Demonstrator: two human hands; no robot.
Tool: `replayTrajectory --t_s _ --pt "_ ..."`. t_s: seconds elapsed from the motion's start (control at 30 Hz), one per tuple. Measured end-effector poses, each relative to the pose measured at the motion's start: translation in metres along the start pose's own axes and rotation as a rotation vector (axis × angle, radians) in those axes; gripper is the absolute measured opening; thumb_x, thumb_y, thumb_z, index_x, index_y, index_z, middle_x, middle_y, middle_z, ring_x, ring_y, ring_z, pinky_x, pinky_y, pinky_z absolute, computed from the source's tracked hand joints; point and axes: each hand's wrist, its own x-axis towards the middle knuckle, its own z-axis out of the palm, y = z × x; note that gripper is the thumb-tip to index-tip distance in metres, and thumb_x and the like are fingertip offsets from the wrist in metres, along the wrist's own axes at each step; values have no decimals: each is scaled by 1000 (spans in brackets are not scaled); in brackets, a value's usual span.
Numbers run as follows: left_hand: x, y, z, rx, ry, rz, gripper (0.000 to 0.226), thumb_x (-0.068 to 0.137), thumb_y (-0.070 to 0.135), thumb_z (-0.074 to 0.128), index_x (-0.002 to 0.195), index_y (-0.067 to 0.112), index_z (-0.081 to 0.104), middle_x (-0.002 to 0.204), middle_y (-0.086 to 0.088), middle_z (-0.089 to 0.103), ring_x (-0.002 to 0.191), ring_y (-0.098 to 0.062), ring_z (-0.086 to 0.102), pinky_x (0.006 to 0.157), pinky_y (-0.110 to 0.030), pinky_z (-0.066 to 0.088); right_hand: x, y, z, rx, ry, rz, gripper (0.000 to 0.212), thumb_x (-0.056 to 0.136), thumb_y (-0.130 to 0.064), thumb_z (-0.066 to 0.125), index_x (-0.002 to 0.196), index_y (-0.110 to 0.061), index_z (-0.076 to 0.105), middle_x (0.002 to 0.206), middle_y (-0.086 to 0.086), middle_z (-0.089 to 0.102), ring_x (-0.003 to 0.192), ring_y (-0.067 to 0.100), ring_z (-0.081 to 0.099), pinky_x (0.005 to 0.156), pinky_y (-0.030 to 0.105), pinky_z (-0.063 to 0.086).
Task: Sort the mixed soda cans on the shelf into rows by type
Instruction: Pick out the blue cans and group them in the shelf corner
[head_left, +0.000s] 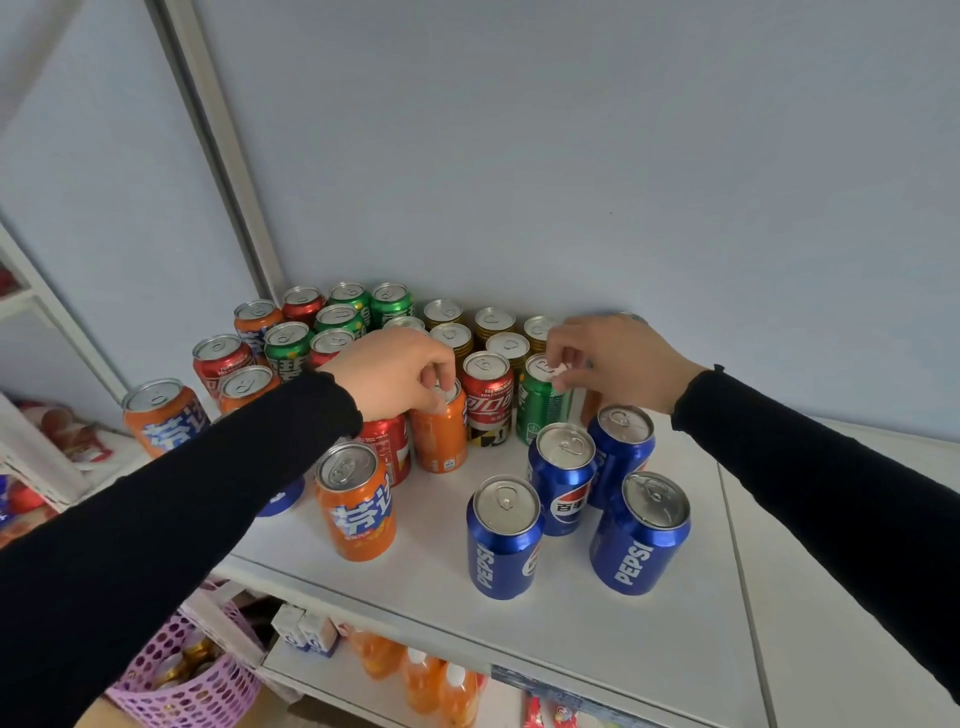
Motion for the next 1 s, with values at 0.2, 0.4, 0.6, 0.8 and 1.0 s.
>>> replayTrajectory --t_s 0.2,0.4,0.6,0.8,1.0 --pt "-24 -18 -28 -131 96 15 18 84 33 79 100 29 71 95 14 68 90 -2 62 75 -26 51 -9 -31 -16 213 90 19 9 89 -39 70 94 -33 65 93 -15 65 86 0 63 81 38 56" --pt "-62 -53 -58 -243 185 19 19 83 33 81 99 30 72 97 16 70 92 3 61 73 -10 42 -16 -101 -29 322 142 2 12 91 -35 72 97 -25 69 94 -13 69 89 2 64 78 22 52" --pt "-116 -85 -58 -341 220 49 19 83 29 81 99 30 71 99 20 69 94 12 60 79 -18 46 -27 -185 -14 416 195 31 10 91 -29 70 96 -21 69 93 -12 69 89 4 64 77 21 51" --pt "-164 -122 -32 -330 267 129 17 83 34 78 97 32 69 106 13 61 98 -5 56 81 -27 42 -50 -247 23 412 294 146 4 92 -26 69 95 -23 69 91 -13 68 88 4 64 75 24 52" --pt "-201 -145 24 -394 462 74 62 79 22 83 133 26 52 133 6 49 121 -11 48 102 -31 41 -87 -285 73 473 452 376 2 92 -23 69 90 -24 68 89 -13 69 86 3 64 74 12 47"
